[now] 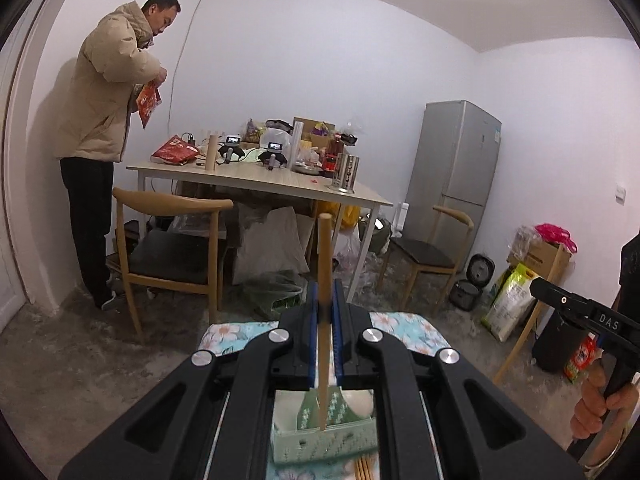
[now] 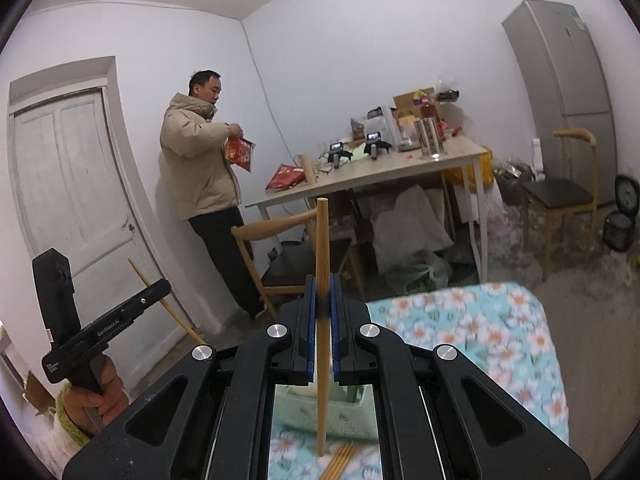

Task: Organize utensils
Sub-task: 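Lower left tool's chopstick into the basket and open while right tool does the same, then move both open tools back down to the remaining chopsticks on the bedspread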

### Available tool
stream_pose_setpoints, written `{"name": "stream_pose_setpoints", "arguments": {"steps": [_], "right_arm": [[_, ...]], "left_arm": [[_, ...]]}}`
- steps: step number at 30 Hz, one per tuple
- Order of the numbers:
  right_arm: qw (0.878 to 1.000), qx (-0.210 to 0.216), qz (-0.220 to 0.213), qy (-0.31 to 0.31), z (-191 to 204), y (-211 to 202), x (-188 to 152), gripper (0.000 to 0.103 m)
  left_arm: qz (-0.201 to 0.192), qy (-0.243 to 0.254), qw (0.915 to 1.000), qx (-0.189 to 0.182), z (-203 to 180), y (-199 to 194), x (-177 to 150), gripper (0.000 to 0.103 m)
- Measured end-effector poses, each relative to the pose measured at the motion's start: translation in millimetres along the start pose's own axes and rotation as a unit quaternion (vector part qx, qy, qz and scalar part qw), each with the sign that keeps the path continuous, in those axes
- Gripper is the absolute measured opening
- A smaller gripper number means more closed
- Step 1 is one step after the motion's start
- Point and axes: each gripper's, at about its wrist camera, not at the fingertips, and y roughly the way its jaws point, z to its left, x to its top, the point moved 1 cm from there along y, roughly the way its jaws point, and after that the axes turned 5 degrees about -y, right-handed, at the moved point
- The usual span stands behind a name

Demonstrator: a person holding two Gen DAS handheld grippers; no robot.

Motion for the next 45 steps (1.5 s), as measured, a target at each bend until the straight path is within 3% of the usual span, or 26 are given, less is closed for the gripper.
{"name": "stream_pose_setpoints", "arguments": {"steps": [8,17,22,31,32,34,36,45], "right_arm": [[0.999,-0.012,-0.005,-0.040,-0.1,46.3,2.0,0.005],[0.998,-0.006,-0.005,-0.056,0.2,63.8,-3.0,0.005],[0.998,-0.004,0.001,-0.060,0.9,68.7,-8.6,0.005],[0.998,0.007,0.050,-0.047,-2.9,76.7,-38.2,0.008],[0.998,0.006,0.055,-0.044,-4.6,75.9,-40.8,0.011],[0.998,0.009,0.059,-0.030,-9.1,69.1,-44.6,0.027],[0.998,0.013,0.058,-0.019,-11.8,60.8,-45.1,0.033],[0.999,-0.003,0.030,0.033,-31.1,-8.8,-53.9,0.048]], "left_arm": [[0.006,0.013,0.9997,0.019,5.9,55.8,-11.1,0.006],[0.001,0.035,0.9988,0.034,9.1,69.2,-21.6,0.006],[0.019,0.036,0.9987,0.029,10.5,80.0,-40.8,0.006],[0.061,0.023,0.9979,-0.005,11.3,90.1,-72.0,0.006],[0.069,0.021,0.9974,-0.009,10.5,89.6,-74.7,0.009],[0.077,0.017,0.9968,-0.013,11.6,86.8,-77.8,0.026],[0.075,0.011,0.9970,-0.017,11.8,80.6,-79.2,0.043],[0.041,-0.002,0.9992,-0.002,11.3,24.7,-83.3,0.060]]}}
